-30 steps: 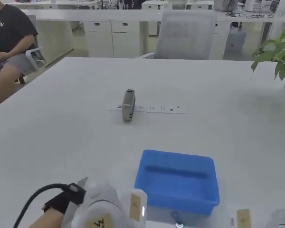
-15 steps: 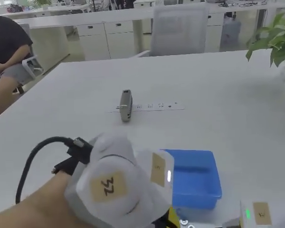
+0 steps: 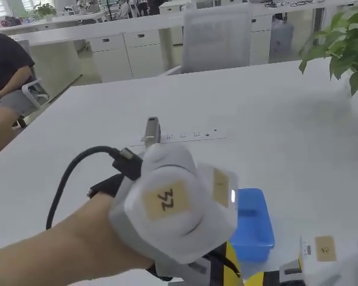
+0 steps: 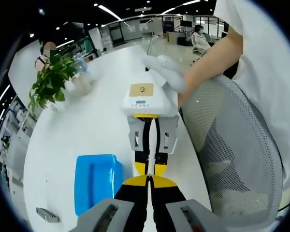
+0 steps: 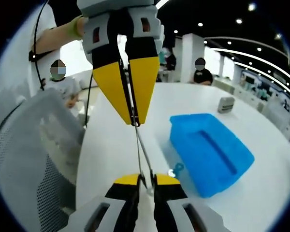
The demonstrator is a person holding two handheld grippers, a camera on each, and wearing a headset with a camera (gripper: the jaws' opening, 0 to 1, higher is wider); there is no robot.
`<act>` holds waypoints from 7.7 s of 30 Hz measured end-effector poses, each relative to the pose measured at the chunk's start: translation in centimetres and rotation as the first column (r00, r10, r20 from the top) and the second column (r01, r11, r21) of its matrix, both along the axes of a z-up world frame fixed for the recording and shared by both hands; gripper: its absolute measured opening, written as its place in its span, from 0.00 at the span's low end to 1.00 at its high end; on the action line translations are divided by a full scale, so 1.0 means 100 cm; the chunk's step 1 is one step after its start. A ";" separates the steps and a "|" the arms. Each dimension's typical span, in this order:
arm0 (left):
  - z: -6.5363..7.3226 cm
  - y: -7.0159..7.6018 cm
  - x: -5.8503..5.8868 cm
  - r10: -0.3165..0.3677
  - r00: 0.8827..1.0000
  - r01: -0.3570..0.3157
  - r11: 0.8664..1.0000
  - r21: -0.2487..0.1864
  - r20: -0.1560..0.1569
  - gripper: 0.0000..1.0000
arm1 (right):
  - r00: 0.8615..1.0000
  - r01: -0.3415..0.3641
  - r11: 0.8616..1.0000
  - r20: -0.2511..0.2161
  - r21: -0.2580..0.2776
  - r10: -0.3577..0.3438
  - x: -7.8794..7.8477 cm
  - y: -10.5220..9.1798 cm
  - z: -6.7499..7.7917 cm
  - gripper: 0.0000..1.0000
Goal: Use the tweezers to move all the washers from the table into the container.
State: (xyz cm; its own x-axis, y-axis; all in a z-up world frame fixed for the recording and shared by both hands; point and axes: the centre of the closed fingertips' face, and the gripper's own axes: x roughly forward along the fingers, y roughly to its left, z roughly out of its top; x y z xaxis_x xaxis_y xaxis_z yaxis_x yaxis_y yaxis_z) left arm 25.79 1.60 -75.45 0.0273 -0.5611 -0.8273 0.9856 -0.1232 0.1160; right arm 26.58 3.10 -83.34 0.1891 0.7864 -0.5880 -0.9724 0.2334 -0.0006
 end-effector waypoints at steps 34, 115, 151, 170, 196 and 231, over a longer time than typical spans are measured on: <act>-0.012 -0.007 0.001 0.162 0.974 -0.179 0.979 -0.097 -0.157 0.02 | 0.998 0.030 1.000 -0.050 0.006 -0.030 -0.001 0.007 0.023 0.03; 0.030 0.142 -0.016 0.889 0.346 -0.761 0.079 -0.643 -0.300 0.70 | 0.883 0.451 0.891 -0.170 0.046 -0.438 0.145 -0.035 0.025 0.03; 0.026 0.140 -0.018 0.883 0.354 -0.771 0.090 -0.631 -0.307 0.67 | 0.917 0.339 0.935 -0.257 0.104 -0.304 0.048 -0.002 0.039 0.03; 0.023 0.140 -0.018 0.888 0.358 -0.776 0.111 -0.621 -0.289 0.66 | 0.935 0.303 0.952 -0.208 0.051 -0.287 0.045 -0.003 0.023 0.03; 0.021 0.140 -0.019 0.888 0.362 -0.780 0.123 -0.614 -0.282 0.65 | 0.985 0.155 0.988 -0.072 -0.004 -0.154 0.028 0.012 0.024 0.03; 0.020 0.139 -0.019 0.887 0.367 -0.780 0.129 -0.612 -0.281 0.63 | 0.964 0.245 0.959 -0.143 0.140 -0.226 0.051 0.008 0.067 0.03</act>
